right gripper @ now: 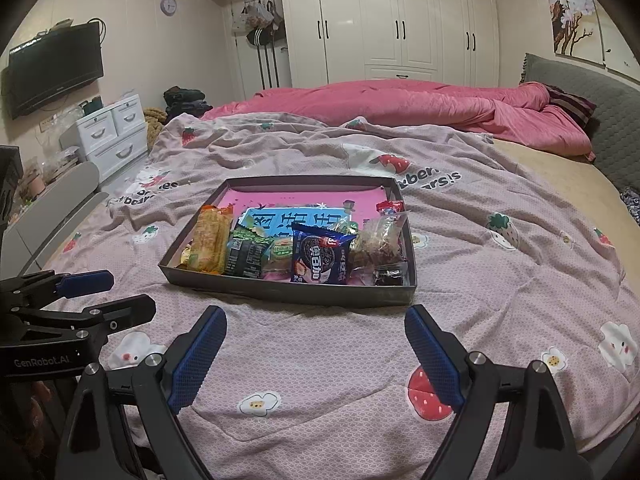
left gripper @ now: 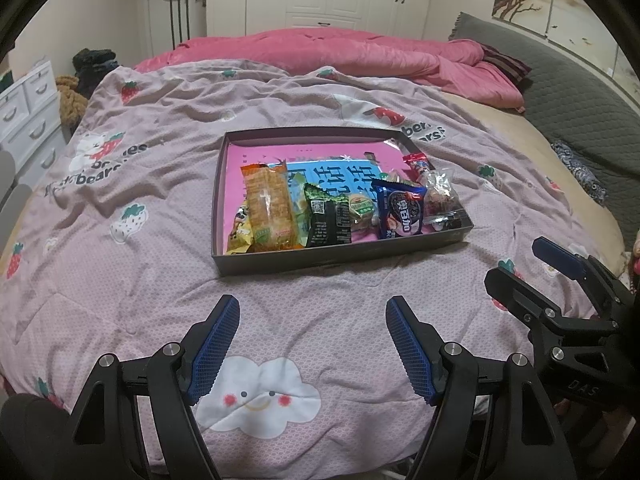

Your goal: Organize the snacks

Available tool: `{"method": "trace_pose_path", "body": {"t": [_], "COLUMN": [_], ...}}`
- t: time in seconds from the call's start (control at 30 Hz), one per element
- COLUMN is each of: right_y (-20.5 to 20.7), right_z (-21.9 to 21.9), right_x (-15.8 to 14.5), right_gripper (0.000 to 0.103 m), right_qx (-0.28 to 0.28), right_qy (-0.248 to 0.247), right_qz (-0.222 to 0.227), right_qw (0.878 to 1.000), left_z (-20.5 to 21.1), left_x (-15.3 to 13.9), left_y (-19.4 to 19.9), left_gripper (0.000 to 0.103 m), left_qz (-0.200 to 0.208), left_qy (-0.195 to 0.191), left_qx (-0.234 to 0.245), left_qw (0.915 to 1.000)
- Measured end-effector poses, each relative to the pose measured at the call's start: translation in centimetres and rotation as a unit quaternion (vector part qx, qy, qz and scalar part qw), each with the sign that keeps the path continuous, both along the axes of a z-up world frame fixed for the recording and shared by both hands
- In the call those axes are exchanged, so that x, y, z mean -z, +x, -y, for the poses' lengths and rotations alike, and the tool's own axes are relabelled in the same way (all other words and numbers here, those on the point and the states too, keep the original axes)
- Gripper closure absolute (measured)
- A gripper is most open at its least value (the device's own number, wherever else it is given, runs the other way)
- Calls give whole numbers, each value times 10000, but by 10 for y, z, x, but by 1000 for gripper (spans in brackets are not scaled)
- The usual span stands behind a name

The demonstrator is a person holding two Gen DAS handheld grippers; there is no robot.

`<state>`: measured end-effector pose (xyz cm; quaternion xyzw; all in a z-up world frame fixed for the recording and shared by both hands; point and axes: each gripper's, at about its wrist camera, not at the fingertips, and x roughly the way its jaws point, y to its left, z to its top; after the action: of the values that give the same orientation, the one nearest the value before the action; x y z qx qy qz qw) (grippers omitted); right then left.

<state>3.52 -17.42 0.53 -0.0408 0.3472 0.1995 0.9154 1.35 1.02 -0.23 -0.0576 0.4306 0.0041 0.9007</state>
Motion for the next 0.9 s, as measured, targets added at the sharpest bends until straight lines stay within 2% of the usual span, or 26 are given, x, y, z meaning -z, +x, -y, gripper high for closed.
{"method": "trace_pose_path", "body": {"t": [0.9], "right_y": [1], "right_z": [1], "right_x": [0], "right_gripper": [12], "right_qx": [2], "right_qy": [0], "right_qz": [-3], "right_qw": [10000], "left_z": [0], "left_x": [-2], "left_y": [-1], "left_gripper": [26], "left_qz": [-8], "left_qy": [73], "left_qx": [28], "left_qw": [10000]}}
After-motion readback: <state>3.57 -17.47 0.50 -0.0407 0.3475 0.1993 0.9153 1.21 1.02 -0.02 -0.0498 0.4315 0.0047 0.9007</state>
